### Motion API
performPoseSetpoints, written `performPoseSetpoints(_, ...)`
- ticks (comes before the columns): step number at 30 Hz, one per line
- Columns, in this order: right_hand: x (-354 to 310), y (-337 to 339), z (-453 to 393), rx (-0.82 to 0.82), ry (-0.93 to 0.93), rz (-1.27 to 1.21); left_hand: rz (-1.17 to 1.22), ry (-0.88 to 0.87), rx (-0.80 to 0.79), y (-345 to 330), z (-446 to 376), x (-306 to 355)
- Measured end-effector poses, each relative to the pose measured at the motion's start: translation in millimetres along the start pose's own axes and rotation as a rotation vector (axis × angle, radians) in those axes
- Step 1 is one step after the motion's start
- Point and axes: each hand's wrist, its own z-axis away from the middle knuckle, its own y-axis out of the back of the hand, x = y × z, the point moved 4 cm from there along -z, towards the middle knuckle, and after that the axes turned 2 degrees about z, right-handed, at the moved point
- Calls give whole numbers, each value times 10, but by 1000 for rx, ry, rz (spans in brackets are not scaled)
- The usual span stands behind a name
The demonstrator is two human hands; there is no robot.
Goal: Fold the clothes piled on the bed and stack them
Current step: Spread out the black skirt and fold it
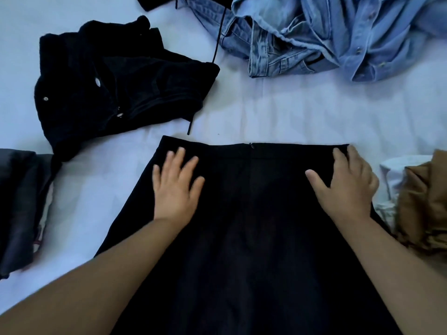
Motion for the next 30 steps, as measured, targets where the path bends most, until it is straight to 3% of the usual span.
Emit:
performPoseSetpoints(2, 81, 43, 105, 24, -109, -29, 26, 318, 19, 121, -231, -208)
performPoseSetpoints(4, 177, 82, 186, 72, -234, -49, 23, 484, 31, 227, -382, -331)
performPoseSetpoints(7, 281, 115, 264, -6, -364, -176, 74, 582, -25, 318, -502, -425)
performPoseSetpoints(10, 273, 236, 207, 18, -331, -308, 236, 555, -11, 451, -588, -390)
performPoseSetpoints(14, 147, 501, 45, 209, -285, -402, 428, 435, 280, 686, -735, -248)
performPoseSetpoints(17, 137, 488, -34, 158, -312, -468, 386, 319, 279, 681, -732, -184)
performPoseSetpoints(21, 242, 338, 205, -32, -384, -364, -18, 94, 34, 368, -336, -77)
performPoseSetpoints(26, 475, 332, 792, -215, -431, -284, -174, -454, -320, -63, 614, 450)
performPoseSetpoints(30, 669, 414, 1113, -509, -403, -415, -337, -582, -597, -232, 1160, 627)
